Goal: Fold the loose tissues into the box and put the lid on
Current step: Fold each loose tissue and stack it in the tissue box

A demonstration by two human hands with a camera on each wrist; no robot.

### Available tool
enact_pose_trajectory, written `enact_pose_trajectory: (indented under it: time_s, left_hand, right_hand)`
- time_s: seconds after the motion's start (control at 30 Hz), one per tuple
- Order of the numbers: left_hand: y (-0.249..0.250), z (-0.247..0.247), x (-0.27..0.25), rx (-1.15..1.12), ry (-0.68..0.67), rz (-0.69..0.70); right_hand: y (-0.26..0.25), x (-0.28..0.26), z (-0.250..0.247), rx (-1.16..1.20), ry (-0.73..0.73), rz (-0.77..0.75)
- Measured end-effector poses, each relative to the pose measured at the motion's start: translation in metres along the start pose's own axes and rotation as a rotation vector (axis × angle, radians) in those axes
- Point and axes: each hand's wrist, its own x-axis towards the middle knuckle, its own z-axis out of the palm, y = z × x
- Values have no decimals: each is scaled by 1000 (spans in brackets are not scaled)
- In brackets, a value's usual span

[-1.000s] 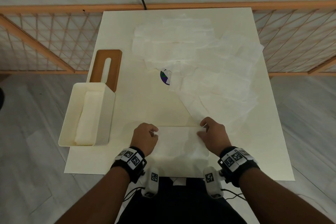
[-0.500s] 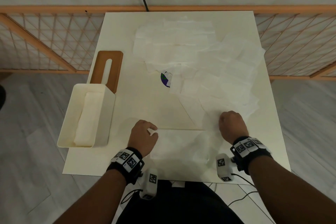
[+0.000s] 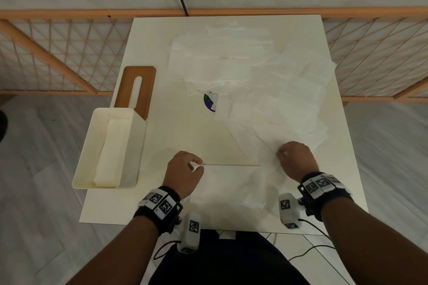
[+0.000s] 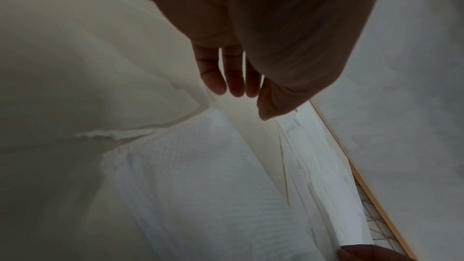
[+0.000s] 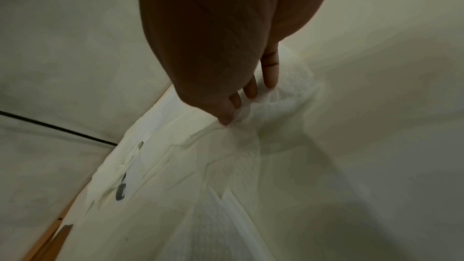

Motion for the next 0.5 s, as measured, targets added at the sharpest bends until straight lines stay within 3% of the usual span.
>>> enact_pose_trajectory:
  time_s: [0.33, 0.4, 0.5]
  left_hand:
    - [8, -3, -2, -81, -8, 11]
    - [14, -5, -1, -143, -16, 19]
    - [32, -7, 3, -296, -107, 43]
  right_hand:
    - [-23, -1, -61, 211, 97, -37]
    - [-41, -3, -88, 309, 35, -53]
    - [-69, -10, -122, 494, -215, -101]
